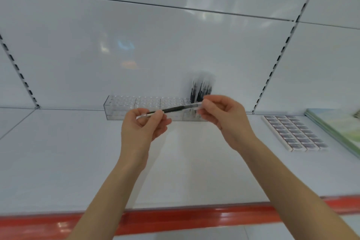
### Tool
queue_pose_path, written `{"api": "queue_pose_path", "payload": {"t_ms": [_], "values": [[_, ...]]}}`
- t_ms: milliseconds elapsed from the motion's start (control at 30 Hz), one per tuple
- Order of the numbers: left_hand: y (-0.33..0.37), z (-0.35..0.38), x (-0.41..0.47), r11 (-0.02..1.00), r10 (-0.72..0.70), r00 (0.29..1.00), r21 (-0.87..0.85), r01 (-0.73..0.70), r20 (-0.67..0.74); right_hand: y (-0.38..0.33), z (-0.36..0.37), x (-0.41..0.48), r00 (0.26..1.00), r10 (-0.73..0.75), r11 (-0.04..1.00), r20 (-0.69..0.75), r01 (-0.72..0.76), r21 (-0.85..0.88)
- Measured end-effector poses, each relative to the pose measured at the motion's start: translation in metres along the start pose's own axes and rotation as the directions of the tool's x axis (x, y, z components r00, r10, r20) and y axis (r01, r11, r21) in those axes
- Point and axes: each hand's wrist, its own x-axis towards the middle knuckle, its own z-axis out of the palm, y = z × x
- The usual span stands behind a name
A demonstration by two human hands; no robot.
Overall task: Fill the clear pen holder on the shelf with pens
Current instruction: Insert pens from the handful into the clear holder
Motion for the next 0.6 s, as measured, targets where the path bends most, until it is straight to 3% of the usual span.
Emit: {"api": "queue_pose_path", "payload": {"t_ms": [67, 100, 167, 200, 267, 300, 333, 433, 600], "values": [[-0.006, 0.000, -0.001, 0.959, 0.006, 0.996, 0.280, -0.032, 0.092, -0.005, -0.007, 0.014, 0.994, -0.035, 0.998, -0.101, 0.041, 0.057], [-0.011, -0.003, 0.000, 0.876, 0.024, 0.988, 0.474, -0.094, 0.150, -0.009, -0.011, 0.022, 0.984, -0.087, 0.995, -0.157, 0.094, 0.034], [-0.023, -0.012, -0.001, 0.542, 0.016, 0.951, 0.797, -0.267, 0.308, -0.018, -0.019, 0.039, 0.938, -0.257, 0.963, -0.232, 0.229, -0.140], [-0.030, -0.018, -0.001, 0.350, -0.030, 0.927, 0.873, -0.339, 0.373, -0.023, -0.022, 0.048, 0.911, -0.341, 0.924, -0.232, 0.280, -0.259], [-0.040, -0.026, -0.002, 0.046, -0.184, 0.899, 0.917, -0.396, 0.398, -0.027, -0.024, 0.065, 0.873, -0.451, 0.827, -0.185, 0.331, -0.454], [-0.044, -0.029, -0.001, -0.050, -0.249, 0.894, 0.917, -0.397, 0.373, -0.028, -0.023, 0.072, 0.864, -0.481, 0.783, -0.150, 0.346, -0.518], [-0.047, -0.032, -0.001, -0.094, -0.294, 0.891, 0.917, -0.388, 0.347, -0.027, -0.021, 0.079, 0.857, -0.505, 0.736, -0.104, 0.365, -0.570], [-0.051, -0.036, -0.001, -0.080, -0.329, 0.882, 0.921, -0.382, 0.337, -0.024, -0.012, 0.088, 0.848, -0.525, 0.589, 0.074, 0.425, -0.687], [-0.054, -0.038, 0.000, -0.091, -0.305, 0.888, 0.918, -0.387, 0.344, -0.034, -0.002, 0.089, 0.844, -0.483, 0.462, 0.233, 0.471, -0.752]]}}
